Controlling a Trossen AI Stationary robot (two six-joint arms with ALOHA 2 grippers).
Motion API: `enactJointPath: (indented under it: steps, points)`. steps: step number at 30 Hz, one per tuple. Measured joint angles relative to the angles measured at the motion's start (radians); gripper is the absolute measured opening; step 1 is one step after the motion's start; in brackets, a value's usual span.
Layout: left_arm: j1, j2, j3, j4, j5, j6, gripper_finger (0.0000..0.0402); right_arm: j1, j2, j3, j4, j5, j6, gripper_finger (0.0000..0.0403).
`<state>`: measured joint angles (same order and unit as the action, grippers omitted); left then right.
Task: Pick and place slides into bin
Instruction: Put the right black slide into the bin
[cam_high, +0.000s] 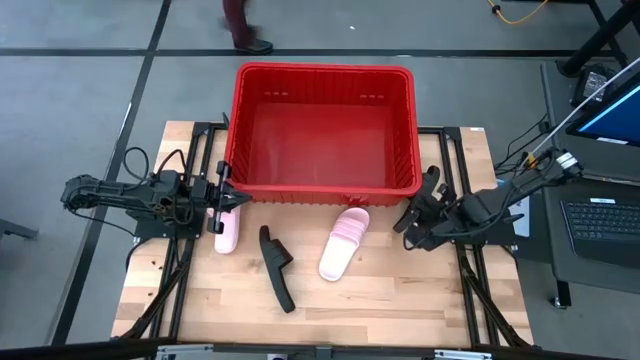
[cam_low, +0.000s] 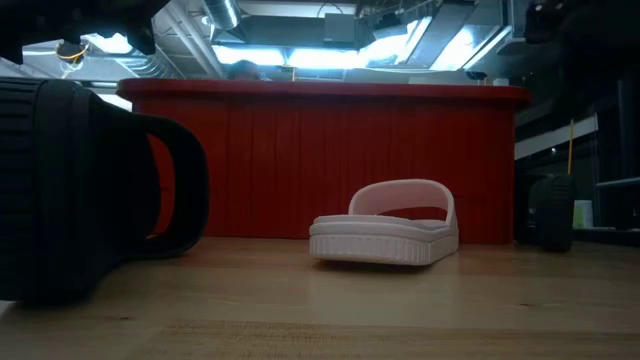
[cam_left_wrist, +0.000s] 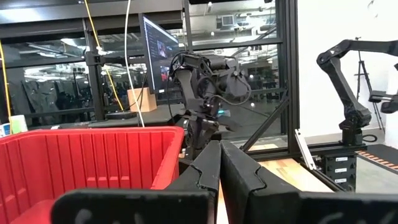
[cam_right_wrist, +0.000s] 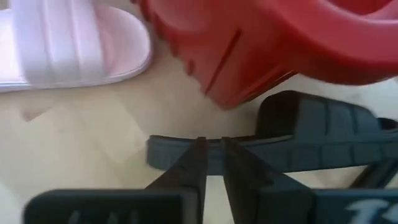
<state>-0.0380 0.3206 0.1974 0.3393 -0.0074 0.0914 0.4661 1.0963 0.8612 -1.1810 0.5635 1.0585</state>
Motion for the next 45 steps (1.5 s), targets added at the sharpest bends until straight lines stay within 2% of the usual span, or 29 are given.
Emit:
enactJointPath:
  steps: [13,18,27,36,45]
  points:
    - [0.000,0.000,0.000,0.000,0.000,0.000,0.0005,-0.068,0.050,-0.001,-0.033,0.003,-0.012,0.0181]
    - [0.000,0.000,0.000,0.000,0.000,0.000,0.0006,-0.068,0.050,-0.001,-0.044,0.003,-0.048,0.0214]
    - [0.000,0.000,0.000,0.000,0.000,0.000,0.0008,-0.062,0.049,-0.009,-0.044,0.019,0.005,0.0220]
    - [0.000,0.000,0.000,0.000,0.000,0.000,0.0008,-0.061,0.049,-0.157,0.129,0.027,0.012,0.0220]
    - [0.000,0.000,0.000,0.000,0.000,0.000,0.0004,-0.060,0.048,-0.205,0.192,0.050,0.012,0.0220]
